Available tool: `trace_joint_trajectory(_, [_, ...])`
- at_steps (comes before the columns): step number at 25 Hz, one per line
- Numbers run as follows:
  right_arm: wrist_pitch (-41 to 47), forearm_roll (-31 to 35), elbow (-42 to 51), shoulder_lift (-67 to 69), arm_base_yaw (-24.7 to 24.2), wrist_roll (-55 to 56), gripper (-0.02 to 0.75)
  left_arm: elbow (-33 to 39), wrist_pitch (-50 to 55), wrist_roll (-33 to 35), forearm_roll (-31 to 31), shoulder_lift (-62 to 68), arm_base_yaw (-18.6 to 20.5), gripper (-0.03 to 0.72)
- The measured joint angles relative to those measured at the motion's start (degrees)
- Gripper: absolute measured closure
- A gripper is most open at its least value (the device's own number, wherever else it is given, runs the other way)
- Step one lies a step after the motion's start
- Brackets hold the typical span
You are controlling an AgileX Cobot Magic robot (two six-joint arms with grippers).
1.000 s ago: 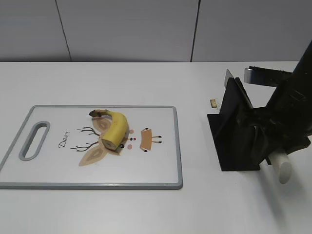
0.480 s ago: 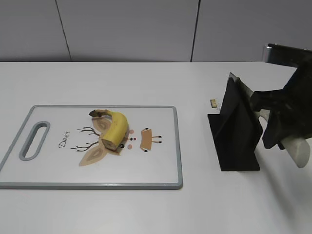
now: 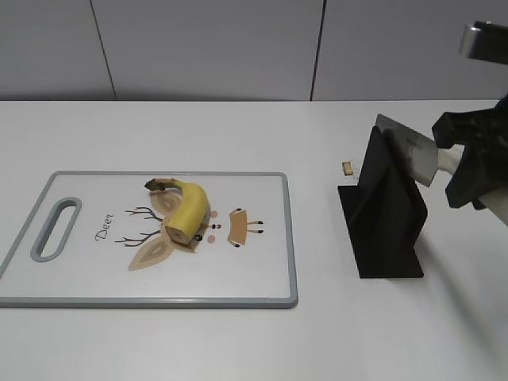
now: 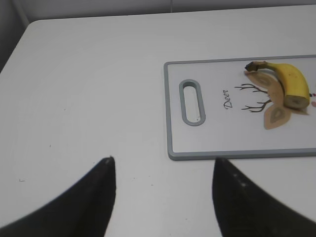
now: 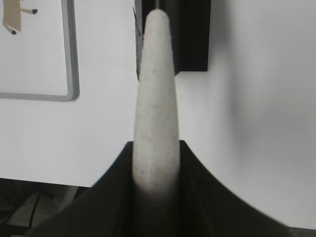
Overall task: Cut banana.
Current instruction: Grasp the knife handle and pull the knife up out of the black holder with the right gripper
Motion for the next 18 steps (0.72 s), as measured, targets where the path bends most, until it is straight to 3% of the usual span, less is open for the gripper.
trace_joint_trajectory(18, [4.35,-3.39,-12.40,-0.67,0.00,-0.52,0.566,0.00,0.00,0.00,-0.05,0.00,0.00,0.100])
